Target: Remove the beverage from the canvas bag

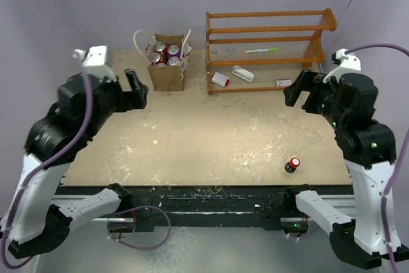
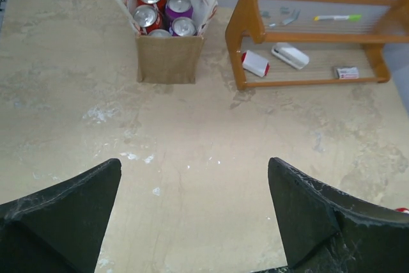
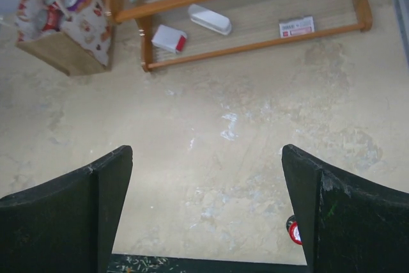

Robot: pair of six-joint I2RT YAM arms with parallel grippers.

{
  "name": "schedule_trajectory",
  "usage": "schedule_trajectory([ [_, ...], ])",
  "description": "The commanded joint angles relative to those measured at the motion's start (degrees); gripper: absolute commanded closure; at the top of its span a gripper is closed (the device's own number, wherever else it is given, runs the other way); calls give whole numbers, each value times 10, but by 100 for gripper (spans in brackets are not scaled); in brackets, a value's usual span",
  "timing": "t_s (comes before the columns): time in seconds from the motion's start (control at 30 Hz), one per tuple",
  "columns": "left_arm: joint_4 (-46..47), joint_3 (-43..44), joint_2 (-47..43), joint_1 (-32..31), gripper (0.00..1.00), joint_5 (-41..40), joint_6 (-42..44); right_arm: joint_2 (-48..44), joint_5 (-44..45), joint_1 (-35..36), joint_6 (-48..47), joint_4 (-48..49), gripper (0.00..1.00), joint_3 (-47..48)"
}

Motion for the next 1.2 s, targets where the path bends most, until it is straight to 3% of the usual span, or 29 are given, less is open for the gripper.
schedule_trajectory([
  [0.0, 90, -33, 70, 15, 1, 5, 20, 27, 39, 1, 6, 103, 0, -55],
  [0.37, 245, -58, 269, 72, 1, 90, 67, 156, 77, 1, 5, 241, 0, -126],
  [0.57, 314, -40, 345, 94, 1, 135, 77, 228, 77, 1, 3, 260, 0, -92],
  [0.77, 344, 5, 415, 110, 1, 151, 96, 262, 15, 1, -39, 254, 0, -46],
  [1.03, 330, 150, 549, 119, 1, 61, 108, 261, -111, 1, -108, 256, 0, -22],
  [1.17, 321, 221, 612, 125, 1, 26, 120, 255, -113, 1, -117, 254, 0, -23],
])
